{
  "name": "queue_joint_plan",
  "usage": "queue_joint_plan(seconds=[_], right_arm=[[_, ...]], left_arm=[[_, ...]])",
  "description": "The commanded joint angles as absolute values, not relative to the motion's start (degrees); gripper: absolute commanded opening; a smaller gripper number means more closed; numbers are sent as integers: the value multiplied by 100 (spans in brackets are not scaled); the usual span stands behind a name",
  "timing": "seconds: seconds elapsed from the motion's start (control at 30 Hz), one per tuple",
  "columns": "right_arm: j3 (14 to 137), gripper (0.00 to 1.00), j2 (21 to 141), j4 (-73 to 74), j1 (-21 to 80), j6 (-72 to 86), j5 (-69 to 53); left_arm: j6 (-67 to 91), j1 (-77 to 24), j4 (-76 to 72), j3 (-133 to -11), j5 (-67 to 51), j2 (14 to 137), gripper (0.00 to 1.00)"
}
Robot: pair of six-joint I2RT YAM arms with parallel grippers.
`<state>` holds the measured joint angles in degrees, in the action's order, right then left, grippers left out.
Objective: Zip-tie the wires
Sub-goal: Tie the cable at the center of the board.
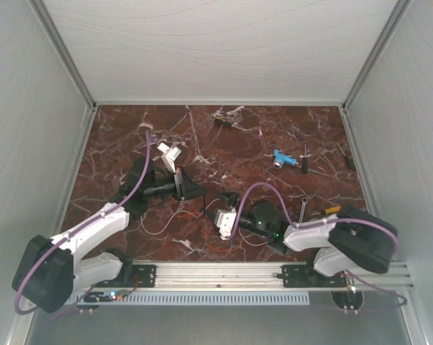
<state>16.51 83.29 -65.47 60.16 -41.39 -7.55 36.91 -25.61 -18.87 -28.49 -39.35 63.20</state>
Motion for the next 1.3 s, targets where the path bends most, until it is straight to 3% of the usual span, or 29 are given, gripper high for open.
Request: queue_joint_plan(seconds=[0.0,0.1,0.37,0.6,0.8,1.1,1.27], right_arm=[[1913,64,7336,-4650,5844,-3245,-287],[2115,68,6706,-3449,5667,-2656,-437],[2749,73,5799,-2000,5664,-77,19],[4181,65,5855,442,5839,3240,1178],[4219,61,6495,196,6497,3770,1922],[4355,45,7276,-372,6618,3705,2170],[4372,42,7467,-526,6627,3640,2183]], left_arm=[[3750,-2584,-2363,-2767,-3670,6205,0],[3795,-2584,-2517,-2661,-3516,6177,0],[3883,-2590,-2725,-2562,-3262,6200,0],[3885,-2601,-2747,-2529,-3096,6156,0],[3947,-2602,-2656,-2563,-2863,6139,0],[3885,-2602,-2426,-2644,-2711,6008,0],[3846,-2602,-2391,-2690,-2722,6019,0]])
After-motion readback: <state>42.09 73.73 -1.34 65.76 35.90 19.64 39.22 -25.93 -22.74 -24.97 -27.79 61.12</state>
